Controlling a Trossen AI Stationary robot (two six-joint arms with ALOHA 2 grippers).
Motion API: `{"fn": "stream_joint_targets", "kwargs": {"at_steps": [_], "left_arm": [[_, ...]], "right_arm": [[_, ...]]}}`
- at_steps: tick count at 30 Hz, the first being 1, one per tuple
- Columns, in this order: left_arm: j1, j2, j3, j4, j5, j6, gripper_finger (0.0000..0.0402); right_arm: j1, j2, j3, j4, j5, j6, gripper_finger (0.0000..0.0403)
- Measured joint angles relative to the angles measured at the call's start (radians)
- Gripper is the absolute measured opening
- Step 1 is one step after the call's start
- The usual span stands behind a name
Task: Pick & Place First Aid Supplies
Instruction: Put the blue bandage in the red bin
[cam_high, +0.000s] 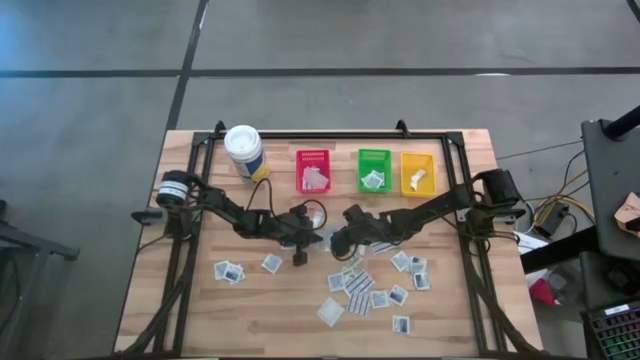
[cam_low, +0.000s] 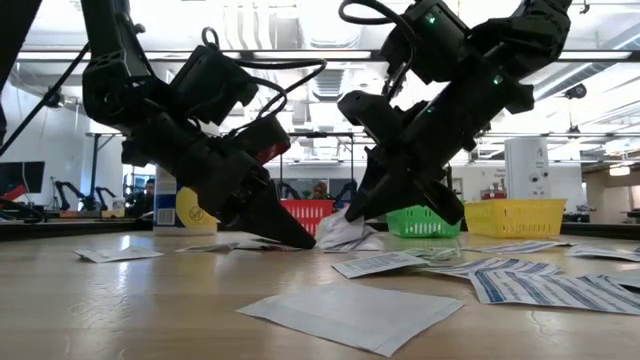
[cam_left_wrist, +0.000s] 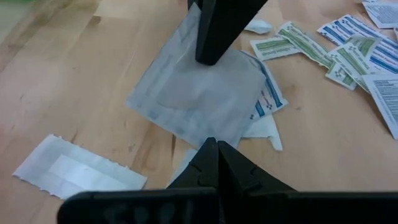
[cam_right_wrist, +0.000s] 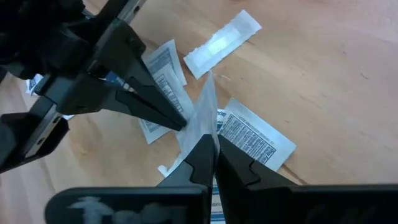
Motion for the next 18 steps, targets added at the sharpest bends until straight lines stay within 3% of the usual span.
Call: {"fn": "stream_joint_targets", "kwargs": {"at_steps": [18], "left_arm": [[0.001,-0.004,0.0,-0.002,0.009,0.004,0.0]], "right_arm": [[-0.005,0.003,0.001,-0.001,-0.019,-0.012,0.0013]]}}
